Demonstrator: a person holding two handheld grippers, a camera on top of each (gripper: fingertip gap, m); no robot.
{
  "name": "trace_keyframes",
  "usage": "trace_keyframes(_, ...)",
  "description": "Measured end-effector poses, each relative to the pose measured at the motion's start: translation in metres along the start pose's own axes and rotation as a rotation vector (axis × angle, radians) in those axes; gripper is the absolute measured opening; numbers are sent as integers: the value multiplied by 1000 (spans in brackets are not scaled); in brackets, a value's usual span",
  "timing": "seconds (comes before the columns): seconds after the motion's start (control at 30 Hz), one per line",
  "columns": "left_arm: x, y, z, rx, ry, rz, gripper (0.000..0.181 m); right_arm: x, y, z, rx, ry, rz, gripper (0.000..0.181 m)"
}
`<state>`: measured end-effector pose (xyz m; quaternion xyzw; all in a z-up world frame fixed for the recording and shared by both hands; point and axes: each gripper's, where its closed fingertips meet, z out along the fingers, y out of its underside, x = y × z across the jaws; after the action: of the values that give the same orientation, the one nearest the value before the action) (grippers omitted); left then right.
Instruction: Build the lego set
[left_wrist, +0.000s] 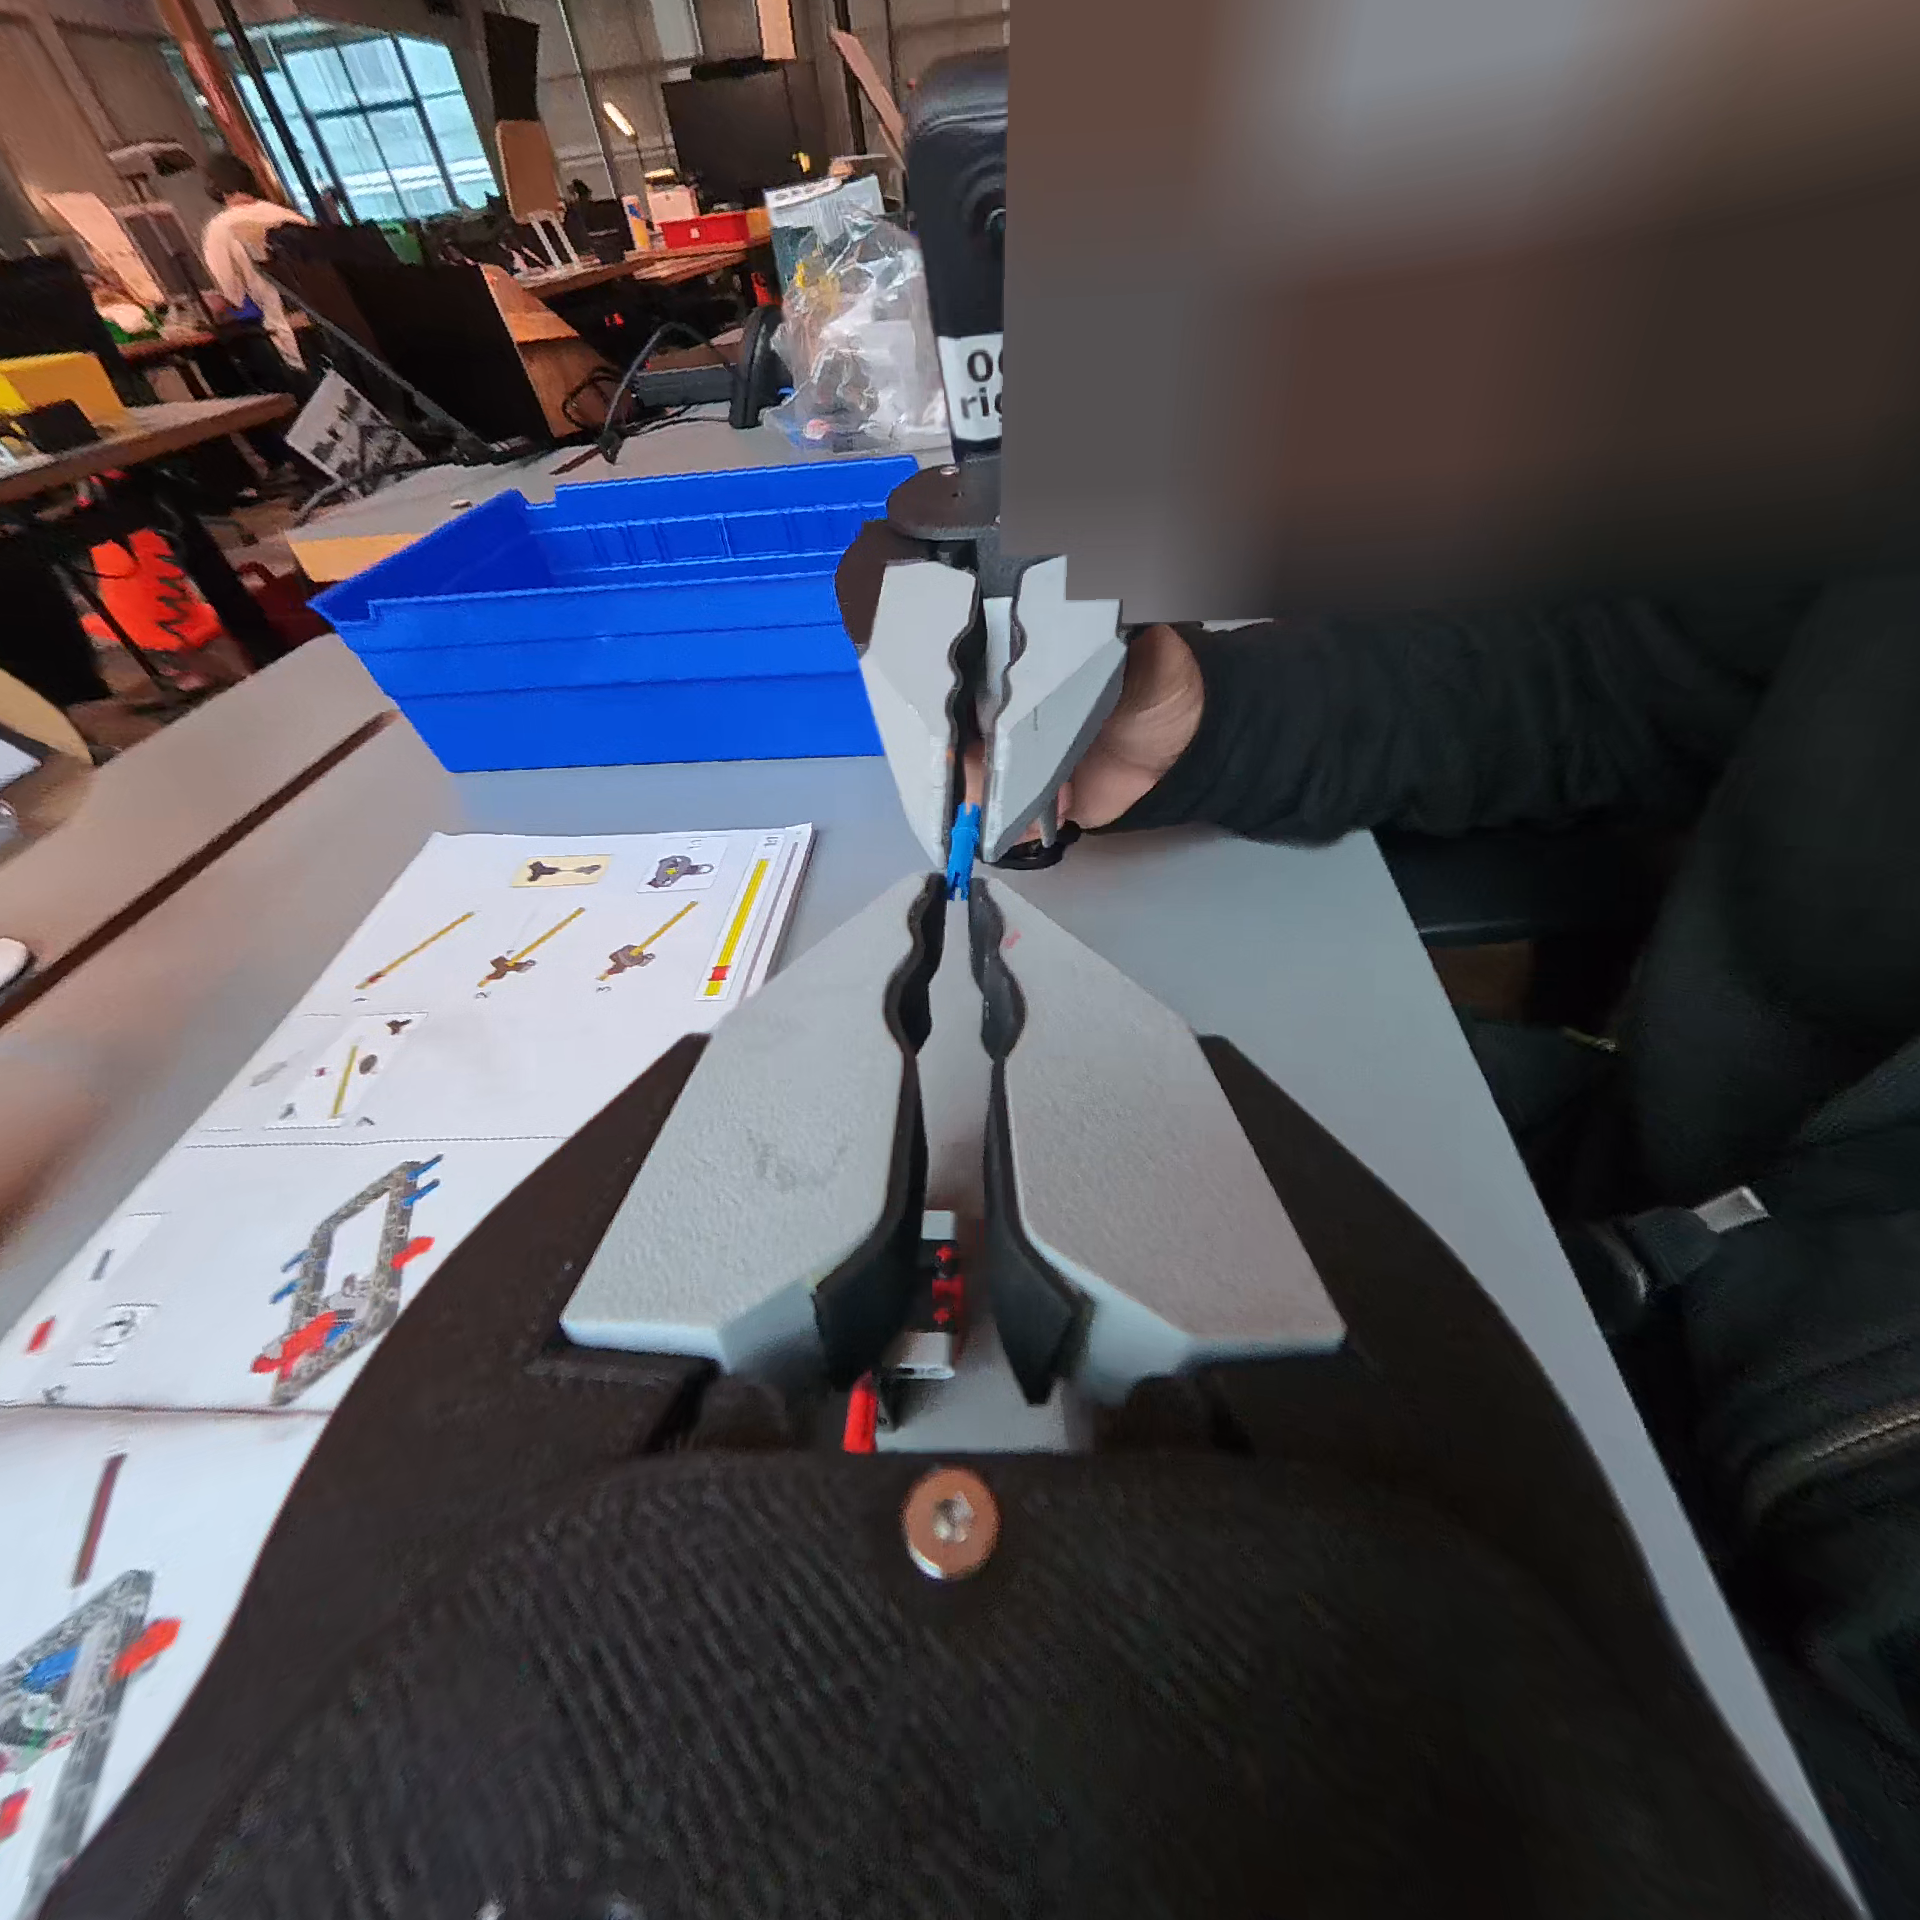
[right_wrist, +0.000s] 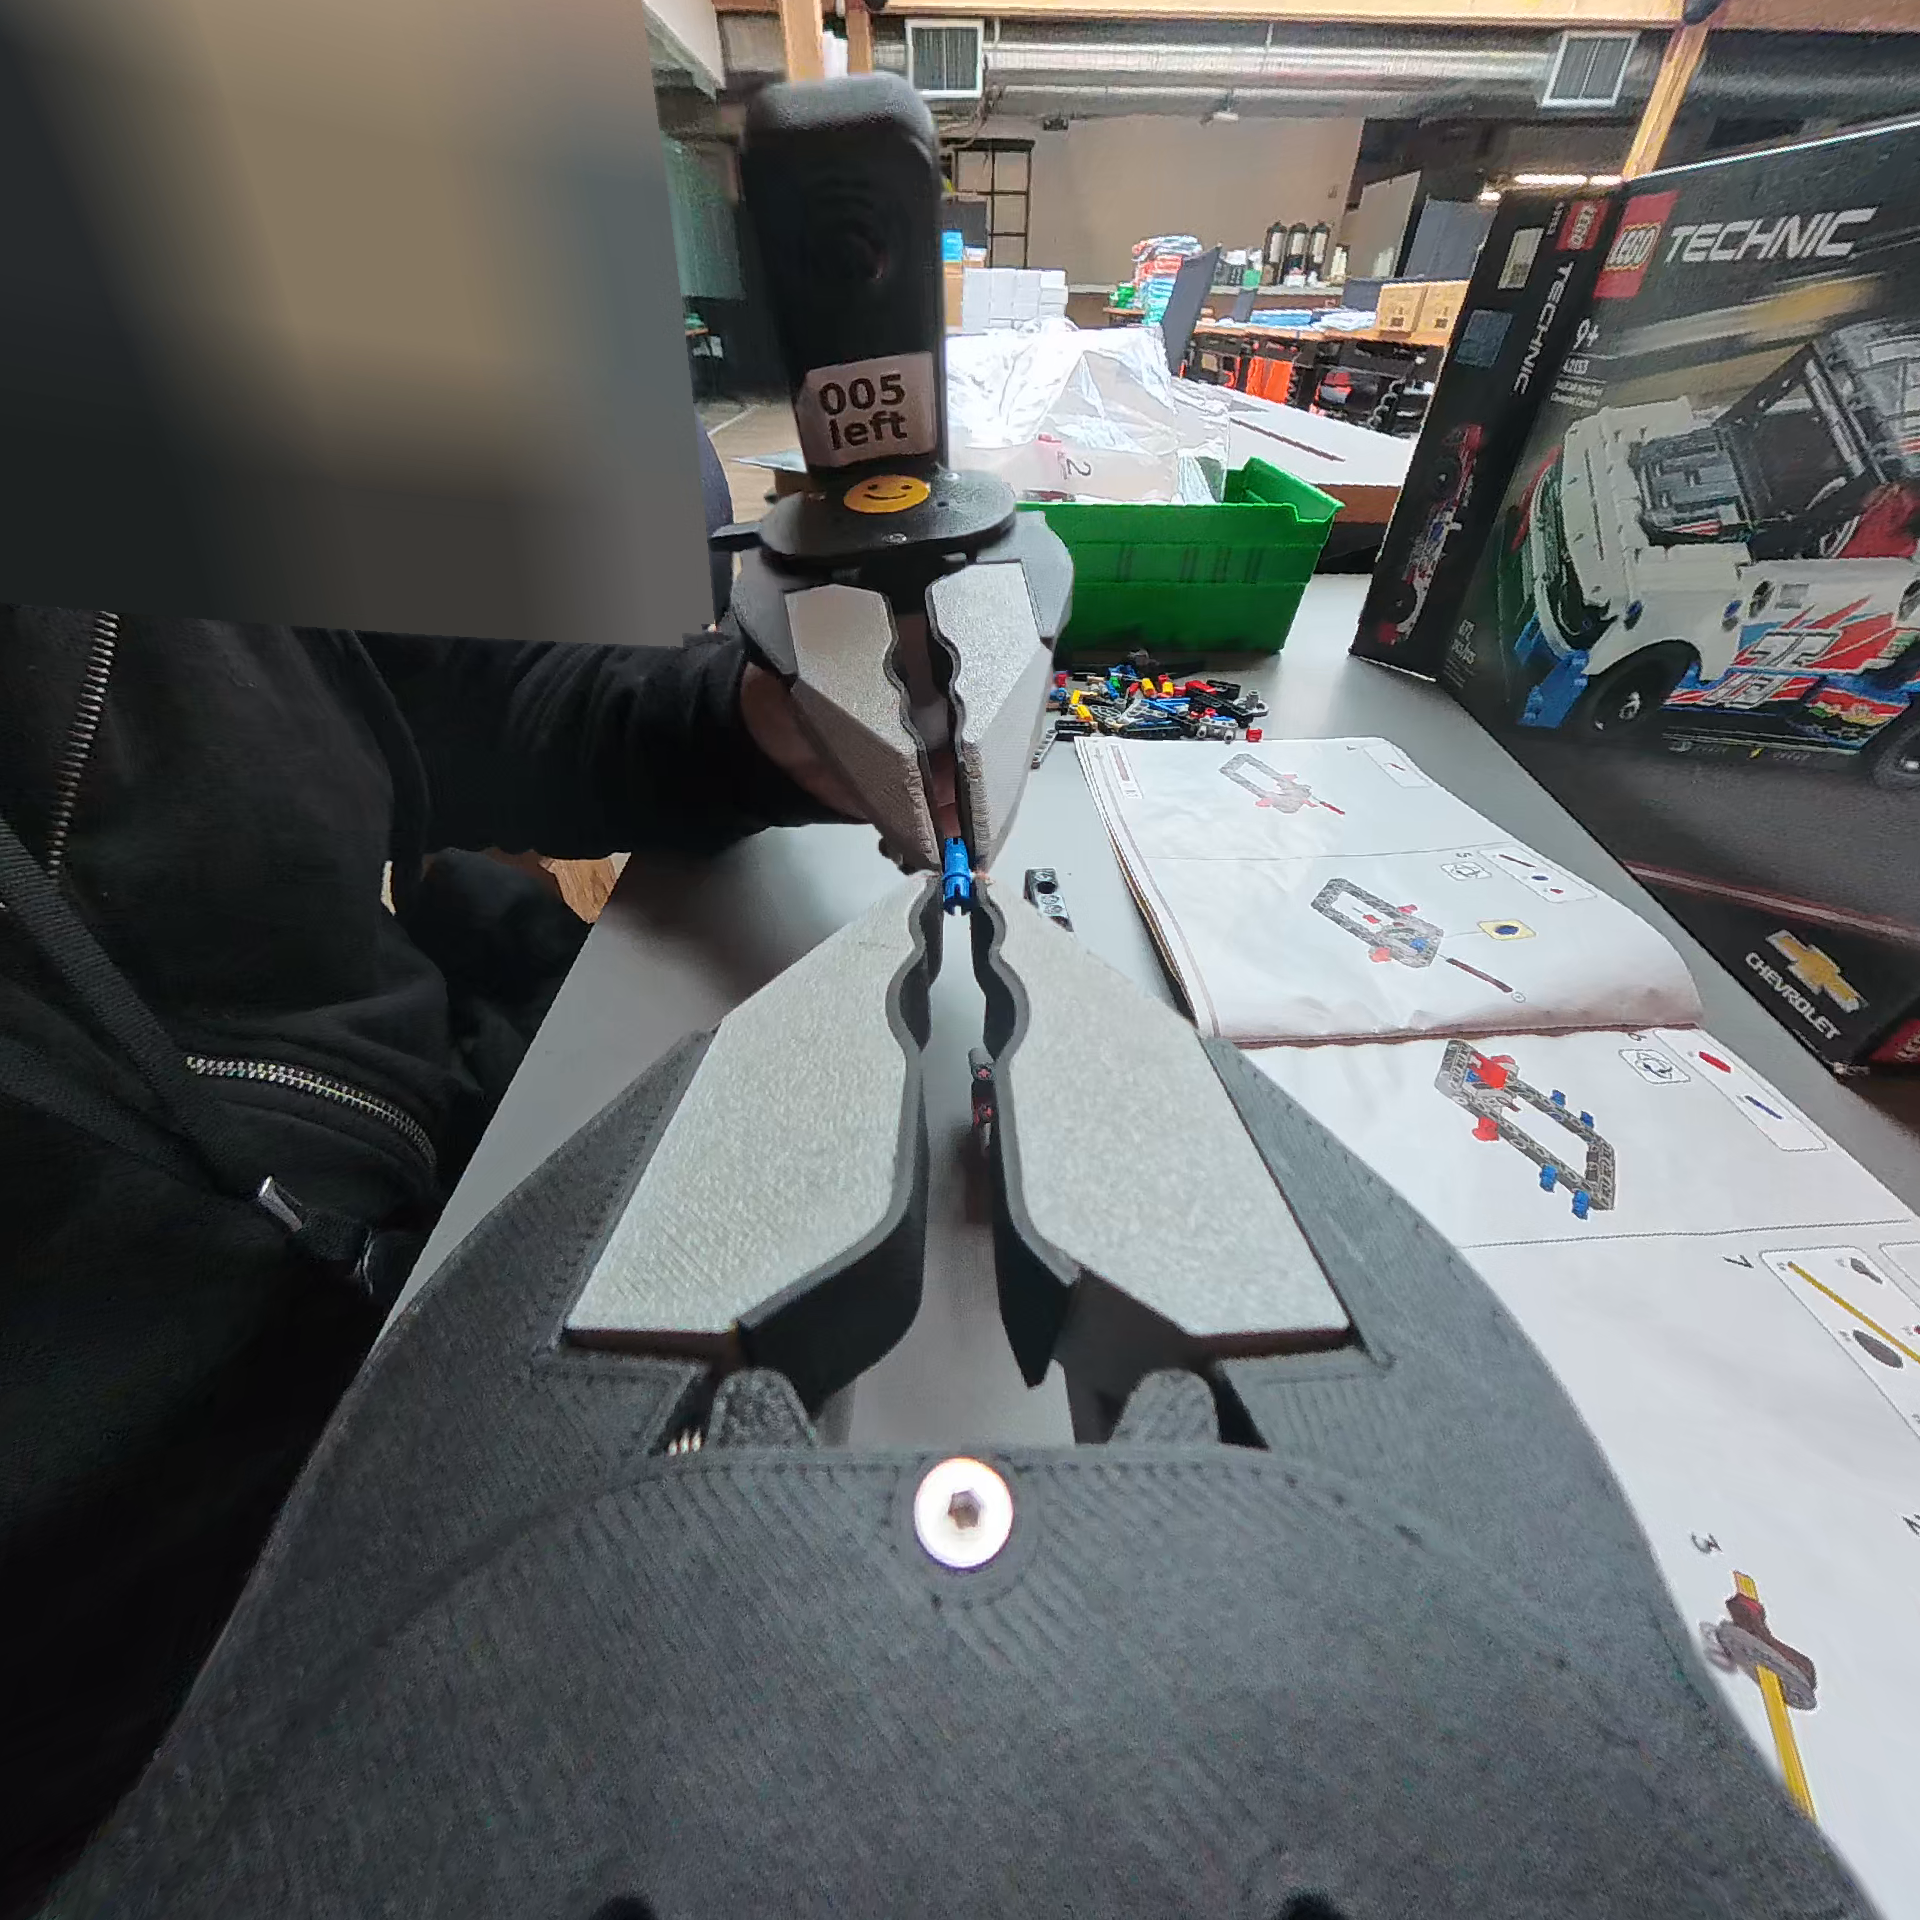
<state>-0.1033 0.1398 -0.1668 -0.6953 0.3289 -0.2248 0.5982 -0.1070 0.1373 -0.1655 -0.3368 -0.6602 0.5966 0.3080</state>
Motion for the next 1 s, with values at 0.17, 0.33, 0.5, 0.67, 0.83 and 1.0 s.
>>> trace_keyframes(0.17, -6, 3, 0, -23, -89, 139, 6, 4, 4, 1, -12, -4, 58, 1)
trace_keyframes(0.33, -11, 9, -1, -60, -102, 130, 24, 22, 14, -5, -54, 71, 127, 1)
trace_keyframes(0.5, -29, 43, -8, -265, -120, 98, 21, 38, 39, -11, -137, 74, 334, 1)
trace_keyframes(0.67, -24, 53, -6, -287, -55, 17, 20, 33, 48, -5, -162, 19, 415, 1)
trace_keyframes(0.83, -24, 51, -2, -257, -46, -6, 21, 28, 52, 1, -198, 18, 381, 1)
trace_keyframes(1.0, -23, 48, 3, -228, -39, -10, 15, 27, 56, 3, -209, 15, 398, 1)
